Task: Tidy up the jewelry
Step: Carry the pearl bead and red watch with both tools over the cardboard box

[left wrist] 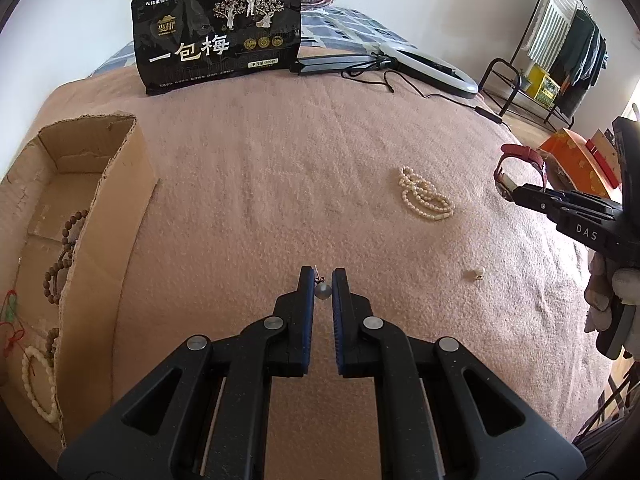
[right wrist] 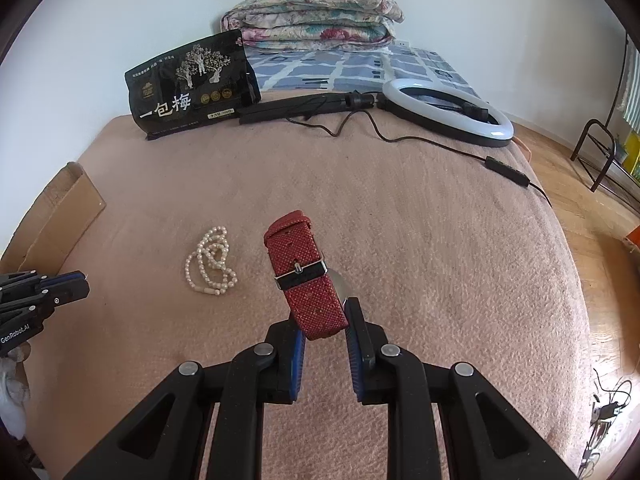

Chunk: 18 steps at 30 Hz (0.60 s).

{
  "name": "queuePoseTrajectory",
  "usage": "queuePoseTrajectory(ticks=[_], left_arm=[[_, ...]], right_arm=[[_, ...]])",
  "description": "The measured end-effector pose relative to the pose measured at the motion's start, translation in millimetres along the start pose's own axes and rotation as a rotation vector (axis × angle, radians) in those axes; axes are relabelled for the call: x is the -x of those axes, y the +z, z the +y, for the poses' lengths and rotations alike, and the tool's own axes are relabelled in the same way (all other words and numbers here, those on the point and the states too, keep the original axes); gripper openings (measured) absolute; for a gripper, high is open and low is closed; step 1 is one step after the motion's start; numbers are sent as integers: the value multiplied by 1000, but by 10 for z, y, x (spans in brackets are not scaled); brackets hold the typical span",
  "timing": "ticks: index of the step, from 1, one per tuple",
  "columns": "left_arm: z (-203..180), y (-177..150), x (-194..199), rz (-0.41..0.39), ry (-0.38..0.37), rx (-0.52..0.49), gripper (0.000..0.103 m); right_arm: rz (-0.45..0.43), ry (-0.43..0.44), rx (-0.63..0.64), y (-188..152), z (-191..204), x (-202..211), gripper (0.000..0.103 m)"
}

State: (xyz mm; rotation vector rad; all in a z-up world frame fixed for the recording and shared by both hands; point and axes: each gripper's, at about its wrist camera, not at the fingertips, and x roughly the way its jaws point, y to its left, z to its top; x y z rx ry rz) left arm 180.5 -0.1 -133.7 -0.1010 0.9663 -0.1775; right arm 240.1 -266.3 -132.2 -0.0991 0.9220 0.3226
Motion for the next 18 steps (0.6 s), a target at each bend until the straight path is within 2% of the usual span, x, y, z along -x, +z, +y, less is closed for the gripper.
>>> queuePoseTrajectory(ticks=[9,18], left_arm=[[40,83,284,-66,-12,12,7],[141,118,703,-149,-13,14,7]], right_arm=[[-46,19,28,137,246,292,17],[-82,74,63,297,678,571,17]])
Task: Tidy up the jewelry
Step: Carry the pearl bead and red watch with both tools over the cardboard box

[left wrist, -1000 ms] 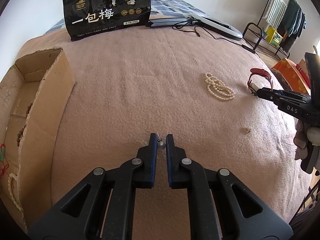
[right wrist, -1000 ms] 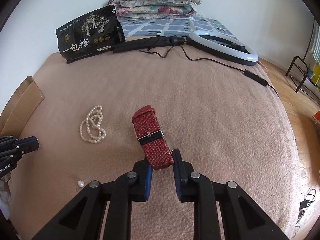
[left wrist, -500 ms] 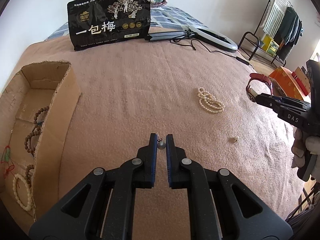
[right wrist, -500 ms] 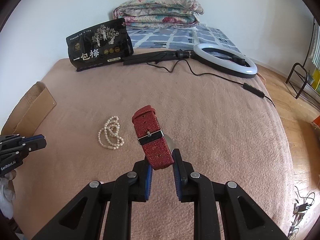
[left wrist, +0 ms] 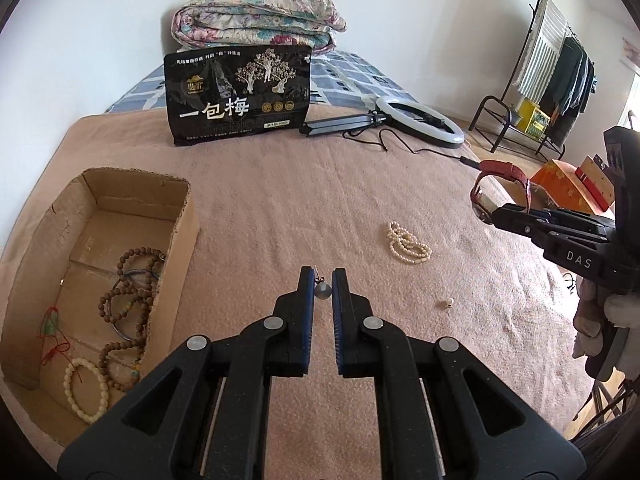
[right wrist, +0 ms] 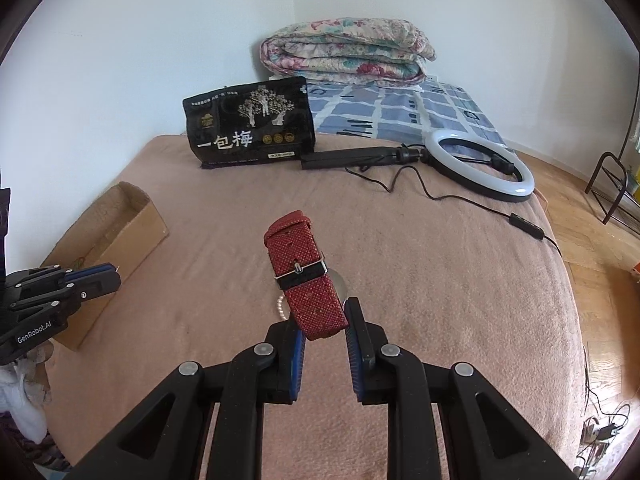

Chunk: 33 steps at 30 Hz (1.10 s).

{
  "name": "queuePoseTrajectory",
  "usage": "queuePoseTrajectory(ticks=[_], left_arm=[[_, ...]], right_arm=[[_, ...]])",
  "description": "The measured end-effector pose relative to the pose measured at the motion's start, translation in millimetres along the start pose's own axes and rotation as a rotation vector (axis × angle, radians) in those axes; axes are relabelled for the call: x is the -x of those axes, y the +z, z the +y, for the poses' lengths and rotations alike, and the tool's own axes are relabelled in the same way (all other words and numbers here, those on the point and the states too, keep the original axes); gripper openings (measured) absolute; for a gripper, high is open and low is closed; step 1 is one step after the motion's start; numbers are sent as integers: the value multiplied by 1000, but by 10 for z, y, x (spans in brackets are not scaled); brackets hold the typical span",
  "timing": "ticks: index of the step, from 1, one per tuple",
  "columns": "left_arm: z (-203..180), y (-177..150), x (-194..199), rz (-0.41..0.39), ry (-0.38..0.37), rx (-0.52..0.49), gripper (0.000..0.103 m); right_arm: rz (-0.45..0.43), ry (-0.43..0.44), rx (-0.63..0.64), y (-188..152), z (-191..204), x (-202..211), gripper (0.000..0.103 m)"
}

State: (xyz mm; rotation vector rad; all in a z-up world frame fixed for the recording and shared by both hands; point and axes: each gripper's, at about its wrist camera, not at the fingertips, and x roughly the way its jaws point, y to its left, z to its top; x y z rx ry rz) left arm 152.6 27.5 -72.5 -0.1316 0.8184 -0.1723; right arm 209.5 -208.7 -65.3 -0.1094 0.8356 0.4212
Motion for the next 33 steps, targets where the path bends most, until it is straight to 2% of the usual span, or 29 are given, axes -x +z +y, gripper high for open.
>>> queuePoseTrajectory(ticks=[16,33], left_arm=[[392,-22,649,-114,59,18,7],[1003,-182,862,-119,135,108,7]], right_arm=[[-58,99,89,237,897,217,17],[-41,194,140,390,1589,-87,17]])
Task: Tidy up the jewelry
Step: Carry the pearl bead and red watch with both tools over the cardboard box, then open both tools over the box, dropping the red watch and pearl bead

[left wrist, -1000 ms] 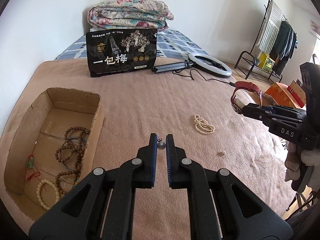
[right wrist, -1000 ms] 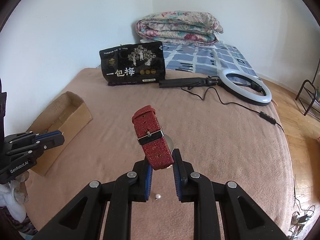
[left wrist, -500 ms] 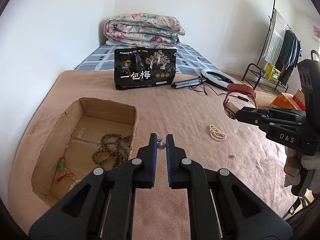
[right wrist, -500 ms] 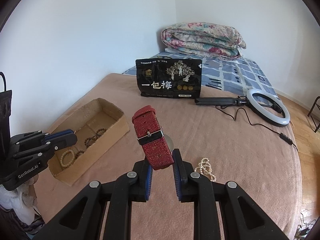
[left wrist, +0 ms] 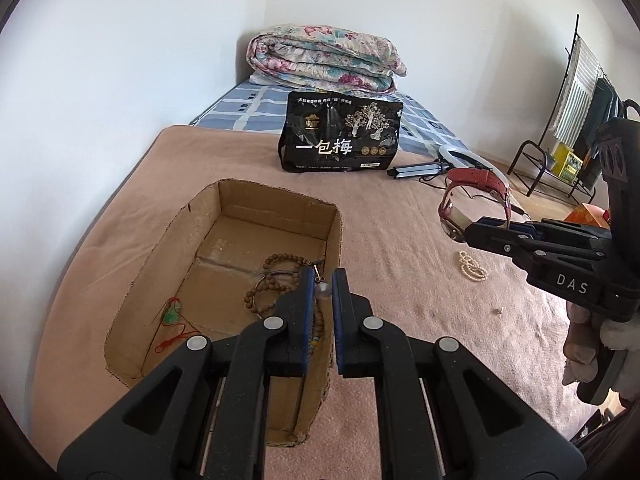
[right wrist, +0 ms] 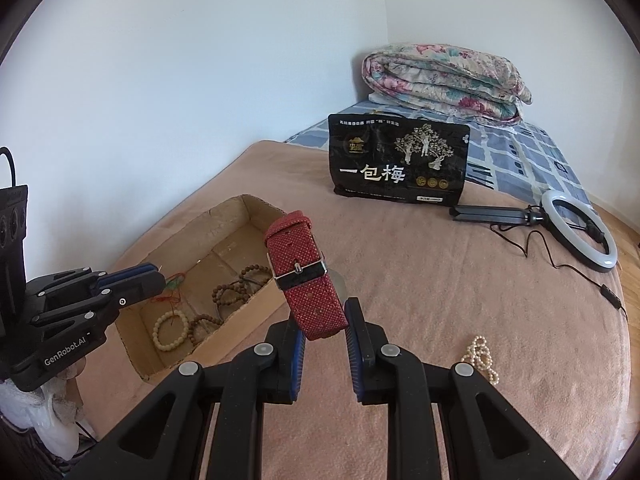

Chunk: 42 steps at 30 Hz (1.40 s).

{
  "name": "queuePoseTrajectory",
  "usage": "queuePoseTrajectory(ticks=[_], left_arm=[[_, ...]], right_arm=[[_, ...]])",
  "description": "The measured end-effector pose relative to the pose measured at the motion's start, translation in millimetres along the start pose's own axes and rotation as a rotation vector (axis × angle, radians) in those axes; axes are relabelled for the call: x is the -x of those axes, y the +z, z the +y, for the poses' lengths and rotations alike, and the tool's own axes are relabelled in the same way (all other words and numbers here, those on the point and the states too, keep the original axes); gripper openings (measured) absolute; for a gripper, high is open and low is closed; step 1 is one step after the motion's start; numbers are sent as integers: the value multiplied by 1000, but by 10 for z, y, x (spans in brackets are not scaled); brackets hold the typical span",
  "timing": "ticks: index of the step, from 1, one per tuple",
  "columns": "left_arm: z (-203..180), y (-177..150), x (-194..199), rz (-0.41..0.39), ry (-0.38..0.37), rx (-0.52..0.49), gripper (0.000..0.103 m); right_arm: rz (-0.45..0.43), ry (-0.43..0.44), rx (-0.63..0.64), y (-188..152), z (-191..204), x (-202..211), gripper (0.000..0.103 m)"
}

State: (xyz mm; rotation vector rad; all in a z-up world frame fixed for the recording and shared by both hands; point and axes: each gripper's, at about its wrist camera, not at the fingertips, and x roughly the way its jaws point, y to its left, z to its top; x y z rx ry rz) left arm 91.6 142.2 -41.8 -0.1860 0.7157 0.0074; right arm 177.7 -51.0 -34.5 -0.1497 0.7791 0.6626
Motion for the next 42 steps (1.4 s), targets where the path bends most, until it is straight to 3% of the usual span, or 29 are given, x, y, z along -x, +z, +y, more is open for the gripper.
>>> queuePoseTrajectory(ticks=[15,37,39,40,41,42], left_arm=[[333,-118,-21,31,79,33,7],[692,-210,-166,97,108,124,7],[703,-213,-189,108,106,132,29],[707,-216,-180,100,110,138,52],[705,-216,-168,88,115,143,61],[706,-218,-162,85,120,146,61]], right_arm=[[29,67,19,208,384,-477,17],[103,105,46,318,761,-1110,18],[95,100,42,321,758,-1110,29],[82,104,35,325,748,-1094,35],[75,101,29,335,736,-1082,43],[69,90,20,344,720,-1070,49]])
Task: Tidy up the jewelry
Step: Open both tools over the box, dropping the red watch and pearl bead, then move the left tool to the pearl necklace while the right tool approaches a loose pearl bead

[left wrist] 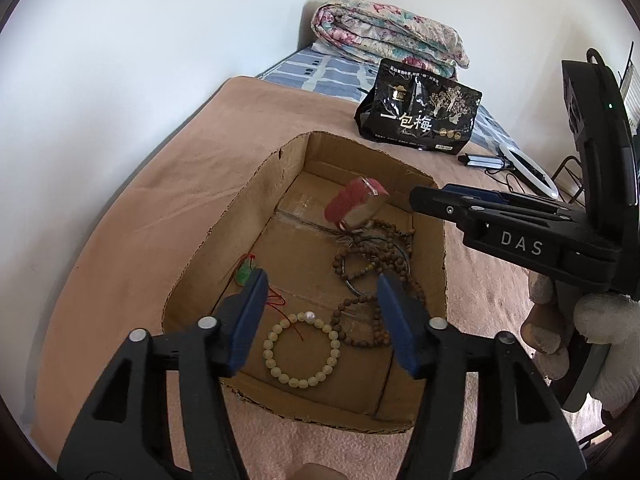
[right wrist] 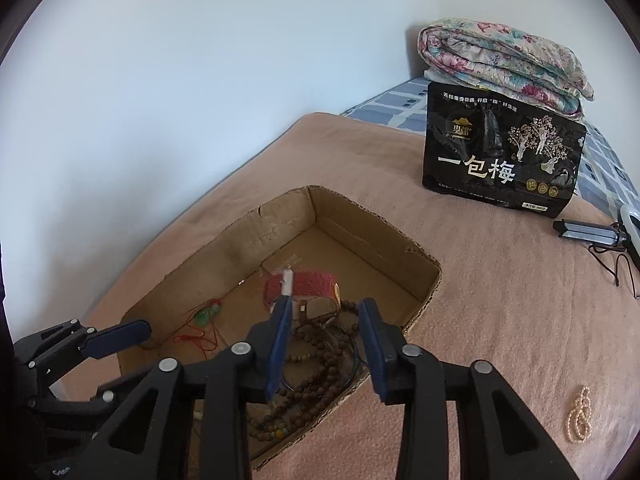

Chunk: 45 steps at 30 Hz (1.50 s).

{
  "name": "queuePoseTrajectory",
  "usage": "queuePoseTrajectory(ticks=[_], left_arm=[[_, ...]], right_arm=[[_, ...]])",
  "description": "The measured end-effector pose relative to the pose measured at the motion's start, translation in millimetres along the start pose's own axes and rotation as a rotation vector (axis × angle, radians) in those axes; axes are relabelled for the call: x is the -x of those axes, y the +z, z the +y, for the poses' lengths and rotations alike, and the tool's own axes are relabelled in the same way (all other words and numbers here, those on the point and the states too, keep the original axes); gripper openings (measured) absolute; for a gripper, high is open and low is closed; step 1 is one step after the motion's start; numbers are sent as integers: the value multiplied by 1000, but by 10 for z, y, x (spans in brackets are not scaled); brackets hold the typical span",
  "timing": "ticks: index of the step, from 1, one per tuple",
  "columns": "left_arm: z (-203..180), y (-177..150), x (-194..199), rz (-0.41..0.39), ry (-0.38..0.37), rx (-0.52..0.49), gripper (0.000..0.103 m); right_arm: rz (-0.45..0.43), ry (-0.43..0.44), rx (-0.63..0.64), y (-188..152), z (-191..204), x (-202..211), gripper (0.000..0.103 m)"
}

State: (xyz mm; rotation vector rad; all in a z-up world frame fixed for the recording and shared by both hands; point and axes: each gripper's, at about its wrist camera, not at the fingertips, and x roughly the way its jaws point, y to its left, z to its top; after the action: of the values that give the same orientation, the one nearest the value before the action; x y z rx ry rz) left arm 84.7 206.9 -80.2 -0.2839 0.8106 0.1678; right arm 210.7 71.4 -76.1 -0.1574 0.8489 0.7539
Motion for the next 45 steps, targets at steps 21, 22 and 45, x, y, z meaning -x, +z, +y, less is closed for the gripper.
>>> queuePoseTrajectory(ticks=[21,22,45], left_arm=[[-169,50,44,-15,2,4,70],[-179,51,46,-15,3,4,70],[-957,-49,322,-95,-62,-193,70]], right_arm=[[-104,-169,-45,-59,-368,559,102],[-105,-174,-51,-82,-404,598,102],[-156,-322,-167,-830,-1098,1750,102]])
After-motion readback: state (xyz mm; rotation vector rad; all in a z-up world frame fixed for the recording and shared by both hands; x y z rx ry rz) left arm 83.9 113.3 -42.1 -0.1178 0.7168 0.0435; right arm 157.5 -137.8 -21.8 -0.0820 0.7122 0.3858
